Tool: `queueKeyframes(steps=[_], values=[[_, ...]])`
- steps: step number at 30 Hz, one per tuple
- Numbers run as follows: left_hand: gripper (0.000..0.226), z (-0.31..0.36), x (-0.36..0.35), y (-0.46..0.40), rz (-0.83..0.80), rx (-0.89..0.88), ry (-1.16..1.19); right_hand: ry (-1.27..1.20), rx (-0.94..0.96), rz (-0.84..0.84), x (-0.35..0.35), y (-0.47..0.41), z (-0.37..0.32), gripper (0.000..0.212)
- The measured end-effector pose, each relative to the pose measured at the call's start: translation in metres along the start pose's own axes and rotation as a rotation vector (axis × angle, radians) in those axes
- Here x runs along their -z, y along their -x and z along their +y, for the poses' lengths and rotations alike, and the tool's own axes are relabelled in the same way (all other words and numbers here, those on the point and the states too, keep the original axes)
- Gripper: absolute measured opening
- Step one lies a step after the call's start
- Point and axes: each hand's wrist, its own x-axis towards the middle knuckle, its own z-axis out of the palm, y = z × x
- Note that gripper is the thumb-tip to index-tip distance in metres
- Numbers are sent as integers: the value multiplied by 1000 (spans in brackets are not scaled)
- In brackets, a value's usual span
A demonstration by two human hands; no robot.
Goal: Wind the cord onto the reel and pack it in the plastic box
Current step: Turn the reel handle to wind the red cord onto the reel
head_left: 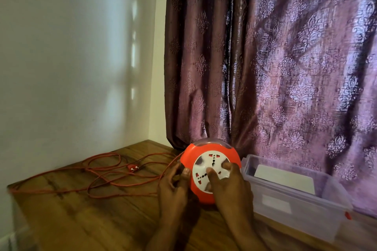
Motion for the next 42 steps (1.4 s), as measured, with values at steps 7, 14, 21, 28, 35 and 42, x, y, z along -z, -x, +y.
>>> queueKeyframes(steps=[7, 14, 21, 28, 35, 42], values=[[17, 4, 0, -2, 63, 59, 101, 535, 397, -174, 7, 2, -6, 63], [34, 1, 0, -4, 37, 52, 50, 606, 416, -250, 8, 0, 1, 64], [32, 1, -2, 2, -35, -2, 7, 346, 229, 21, 6, 0, 4, 60], [37, 0, 1, 0, -42, -10, -15, -312, -117, -24, 2, -5, 4, 34], [36, -1, 2, -1, -5, -1, 15, 493, 416, -45, 3, -8, 12, 56], [37, 2, 2, 1, -15, 20, 40, 552, 465, -153, -4, -7, 15, 68]])
